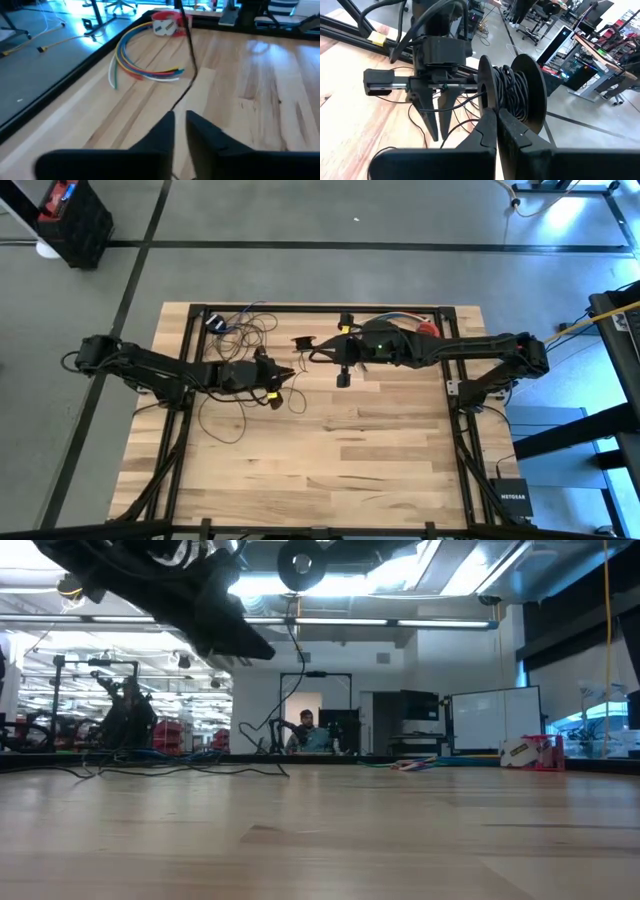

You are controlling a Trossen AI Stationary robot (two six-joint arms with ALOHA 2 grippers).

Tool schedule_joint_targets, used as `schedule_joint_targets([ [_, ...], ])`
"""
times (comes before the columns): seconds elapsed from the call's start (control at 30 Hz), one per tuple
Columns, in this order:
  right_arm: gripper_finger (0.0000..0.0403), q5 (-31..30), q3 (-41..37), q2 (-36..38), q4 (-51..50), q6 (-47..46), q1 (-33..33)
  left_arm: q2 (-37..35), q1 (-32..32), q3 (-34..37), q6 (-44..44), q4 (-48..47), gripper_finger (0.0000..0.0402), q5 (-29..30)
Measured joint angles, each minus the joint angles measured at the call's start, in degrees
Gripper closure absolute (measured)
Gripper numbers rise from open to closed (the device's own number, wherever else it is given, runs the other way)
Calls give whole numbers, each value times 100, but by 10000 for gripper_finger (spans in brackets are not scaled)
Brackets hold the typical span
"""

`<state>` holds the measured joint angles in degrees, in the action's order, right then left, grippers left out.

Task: Coiling cords

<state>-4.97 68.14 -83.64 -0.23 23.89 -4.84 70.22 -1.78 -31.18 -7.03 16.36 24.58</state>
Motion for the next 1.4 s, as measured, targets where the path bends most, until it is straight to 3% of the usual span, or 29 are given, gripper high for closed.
schedule_joint_targets([
  [0.3,402,-50,0,-4,-11,62,0,6,100,-17,80,366,223,-82],
  [0.5,402,-55,0,-4,-7,158,0,6,145,-21,298,1031,208,-256],
  [0.77,402,67,0,-9,58,165,0,15,417,-21,312,1219,208,-409],
  [0.97,402,125,0,-9,64,143,0,13,527,-21,522,1329,254,-456],
  [1.2,402,161,0,-9,172,141,0,13,528,-21,1021,1292,388,-665],
  [1.4,402,270,0,-19,239,124,0,10,559,-30,1150,1037,398,-623],
])
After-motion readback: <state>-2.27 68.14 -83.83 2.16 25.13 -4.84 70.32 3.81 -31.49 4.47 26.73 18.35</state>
